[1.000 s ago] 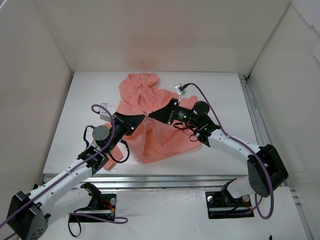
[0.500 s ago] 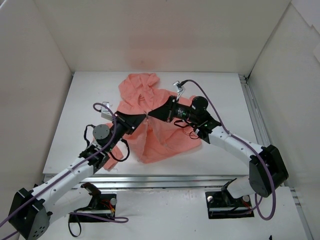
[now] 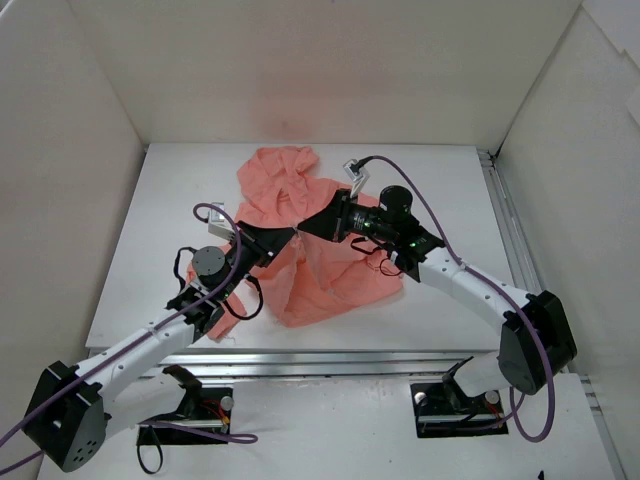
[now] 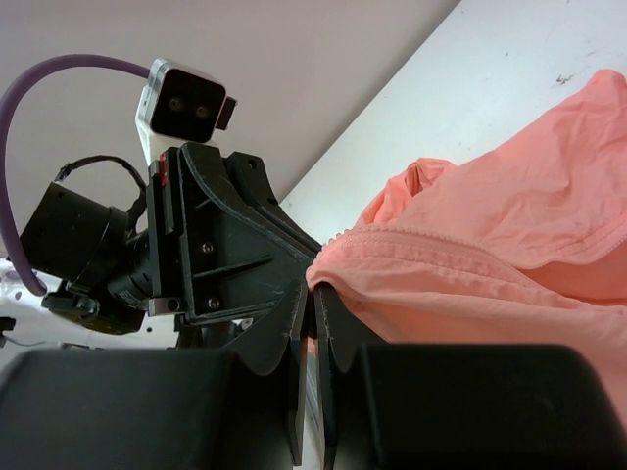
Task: Zip up the jacket
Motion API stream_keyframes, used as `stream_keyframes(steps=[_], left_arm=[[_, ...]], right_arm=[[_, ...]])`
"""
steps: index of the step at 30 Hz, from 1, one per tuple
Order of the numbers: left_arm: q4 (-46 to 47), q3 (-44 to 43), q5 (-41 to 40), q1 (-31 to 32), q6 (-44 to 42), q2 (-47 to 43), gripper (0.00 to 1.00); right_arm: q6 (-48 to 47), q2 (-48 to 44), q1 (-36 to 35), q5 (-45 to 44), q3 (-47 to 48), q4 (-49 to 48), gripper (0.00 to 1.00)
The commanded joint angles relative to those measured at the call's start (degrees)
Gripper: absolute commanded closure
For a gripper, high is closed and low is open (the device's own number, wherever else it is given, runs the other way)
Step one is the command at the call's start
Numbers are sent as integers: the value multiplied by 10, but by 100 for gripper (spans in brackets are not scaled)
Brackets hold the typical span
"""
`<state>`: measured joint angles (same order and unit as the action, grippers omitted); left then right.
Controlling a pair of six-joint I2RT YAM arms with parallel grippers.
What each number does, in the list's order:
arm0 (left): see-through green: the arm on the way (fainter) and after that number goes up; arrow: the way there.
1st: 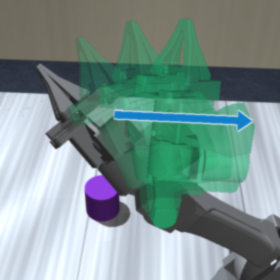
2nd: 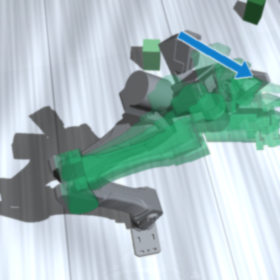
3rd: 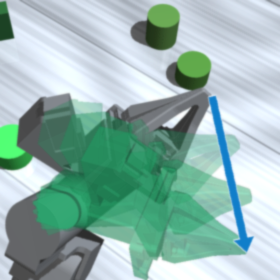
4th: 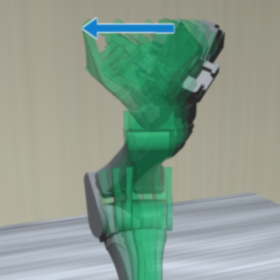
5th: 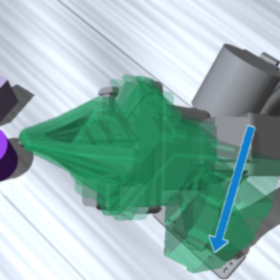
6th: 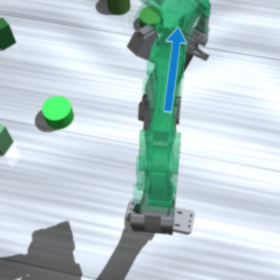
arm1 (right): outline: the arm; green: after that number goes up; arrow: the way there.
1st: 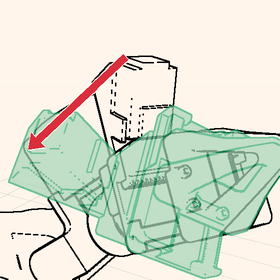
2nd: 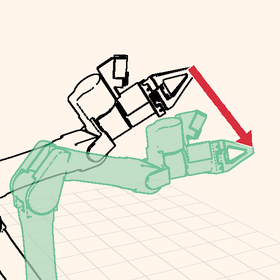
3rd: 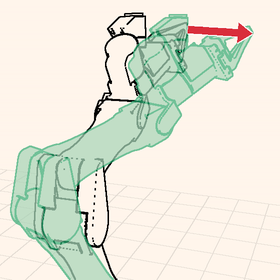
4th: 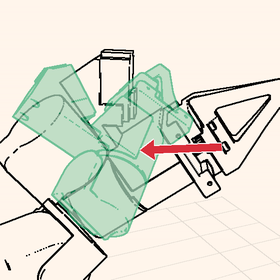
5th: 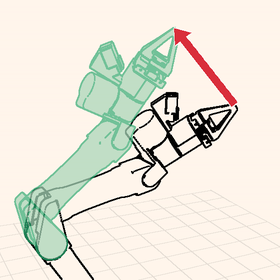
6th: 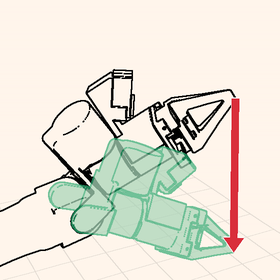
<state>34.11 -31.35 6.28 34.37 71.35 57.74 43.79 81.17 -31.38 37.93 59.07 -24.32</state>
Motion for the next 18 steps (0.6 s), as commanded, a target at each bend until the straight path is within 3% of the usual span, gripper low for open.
stream_keyframes(steps=[1,18], left_arm=[[64,-13,94,13,13,8,100],[120,-11,128,13,38,35,100]], right_arm=[[-18,-1,-11,-27,50,-21,100],[-39,29,-12,-102,104,74,100]])
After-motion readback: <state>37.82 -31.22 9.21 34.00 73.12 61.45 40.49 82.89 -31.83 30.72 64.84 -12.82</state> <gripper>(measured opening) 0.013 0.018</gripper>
